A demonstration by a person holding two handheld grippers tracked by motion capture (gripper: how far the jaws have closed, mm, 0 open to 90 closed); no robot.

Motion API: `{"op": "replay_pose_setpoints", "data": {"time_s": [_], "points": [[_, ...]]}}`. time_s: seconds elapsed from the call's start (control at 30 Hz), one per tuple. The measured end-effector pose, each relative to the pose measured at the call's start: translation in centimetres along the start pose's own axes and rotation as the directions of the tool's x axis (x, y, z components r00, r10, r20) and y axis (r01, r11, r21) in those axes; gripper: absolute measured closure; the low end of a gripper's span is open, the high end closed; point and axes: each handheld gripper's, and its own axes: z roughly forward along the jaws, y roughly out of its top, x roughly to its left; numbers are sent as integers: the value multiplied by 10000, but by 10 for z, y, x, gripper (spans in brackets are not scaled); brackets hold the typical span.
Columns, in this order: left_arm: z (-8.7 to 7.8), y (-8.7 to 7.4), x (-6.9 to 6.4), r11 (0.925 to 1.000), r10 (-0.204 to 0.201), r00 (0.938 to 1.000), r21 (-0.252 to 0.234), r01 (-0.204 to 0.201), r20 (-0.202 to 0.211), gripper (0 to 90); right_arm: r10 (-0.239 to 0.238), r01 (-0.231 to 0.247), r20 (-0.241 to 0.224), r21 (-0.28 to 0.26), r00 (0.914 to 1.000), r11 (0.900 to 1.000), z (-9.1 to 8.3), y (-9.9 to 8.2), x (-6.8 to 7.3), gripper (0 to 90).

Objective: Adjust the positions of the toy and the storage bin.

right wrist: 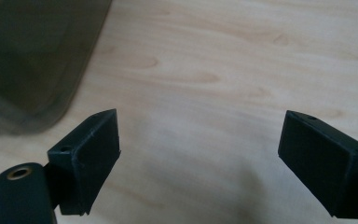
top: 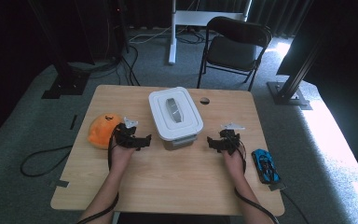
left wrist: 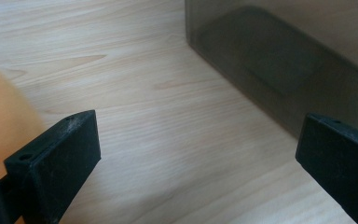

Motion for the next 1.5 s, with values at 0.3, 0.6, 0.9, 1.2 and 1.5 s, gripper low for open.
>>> {"op": "replay_pose_setpoints", "data": {"time_s": [0.3, 0.6, 0.9, 1.2, 1.5], "points": [[18, 8, -3, 10000, 40, 9996, -22, -41, -276, 4, -43, 44, -57, 156, 10000, 9999, 19, 17, 0, 119], [32, 17, 2, 9997, 14, 9990, 235, -3, -453, 3, 60, -60, -51, 35, 10000, 10000, 36, 43, 0, 120], [44, 27, -1, 9994, 48, 9990, 346, -32, -445, 4, 134, -132, -154, 164, 9998, 9998, 51, 57, -2, 127], [46, 29, 2, 9994, -40, 9992, 333, 54, -395, 4, -170, 167, -1299, -35, 9914, 9999, 55, 62, 9, 166], [46, 28, -4, 9989, 257, 9994, 403, -247, -250, 5, -861, 820, -1618, -315, 9831, 9961, 42, 58, 16, 187]]}}
